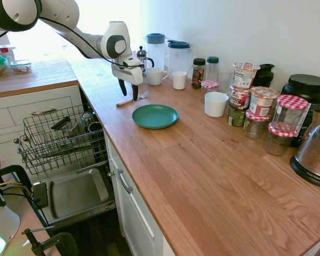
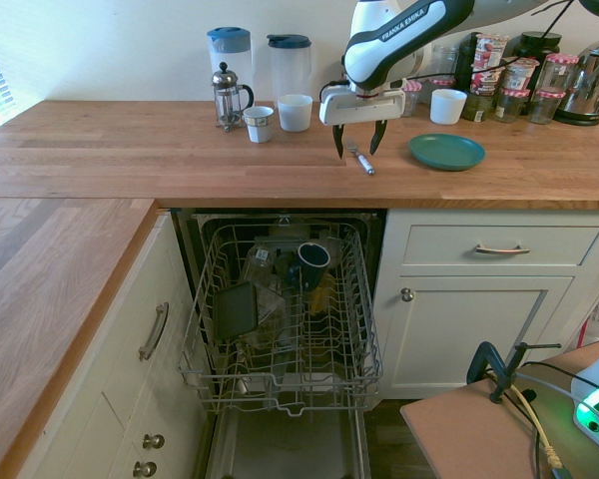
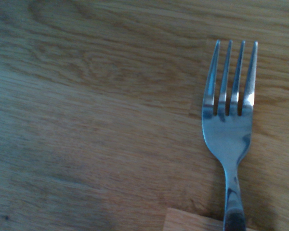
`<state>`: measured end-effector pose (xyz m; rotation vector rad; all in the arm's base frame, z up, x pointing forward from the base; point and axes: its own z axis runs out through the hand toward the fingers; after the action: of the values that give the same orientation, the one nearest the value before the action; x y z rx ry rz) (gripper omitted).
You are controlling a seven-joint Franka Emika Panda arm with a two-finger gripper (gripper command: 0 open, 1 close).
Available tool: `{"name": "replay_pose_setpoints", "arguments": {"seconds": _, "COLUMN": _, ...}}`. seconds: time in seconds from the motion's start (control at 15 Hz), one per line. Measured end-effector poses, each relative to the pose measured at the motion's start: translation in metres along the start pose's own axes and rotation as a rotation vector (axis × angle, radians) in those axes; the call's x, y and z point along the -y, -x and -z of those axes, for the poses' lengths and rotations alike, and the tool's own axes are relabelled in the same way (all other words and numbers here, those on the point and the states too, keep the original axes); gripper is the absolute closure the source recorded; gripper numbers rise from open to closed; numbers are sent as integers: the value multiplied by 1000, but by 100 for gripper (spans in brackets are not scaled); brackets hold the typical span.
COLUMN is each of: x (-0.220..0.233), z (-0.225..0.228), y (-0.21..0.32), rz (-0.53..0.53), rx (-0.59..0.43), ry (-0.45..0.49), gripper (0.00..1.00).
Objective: Put the fork in the dishwasher
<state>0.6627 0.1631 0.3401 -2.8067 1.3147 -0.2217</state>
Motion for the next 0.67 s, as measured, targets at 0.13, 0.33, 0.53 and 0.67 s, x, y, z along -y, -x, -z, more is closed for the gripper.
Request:
{"name": "replay_pose_setpoints", "arguments": {"seconds": 0.13, "x": -1, "z": -3, "y": -2, "rz": -6, "rx": 2, "ry": -1, "gripper": 100}}
{"name": "replay_pose_setpoints", "arguments": {"seconds": 0.33, "x": -2, "z": -4, "y": -5, "rz": -15, "rx": 5, "ry": 0, "gripper": 100}}
{"name": "replay_pose_setpoints", "arguments": {"seconds": 0.53, "x": -2, "z": -5, "y": -5, "rz": -17, "rx": 8, "ry": -1, "gripper": 100}}
{"name": "replay_pose_setpoints", "arguments": {"seconds": 0.67, "x": -2, "z": -5, "y": -4, "rz": -17, "rx": 10, "ry": -1, "gripper": 100}}
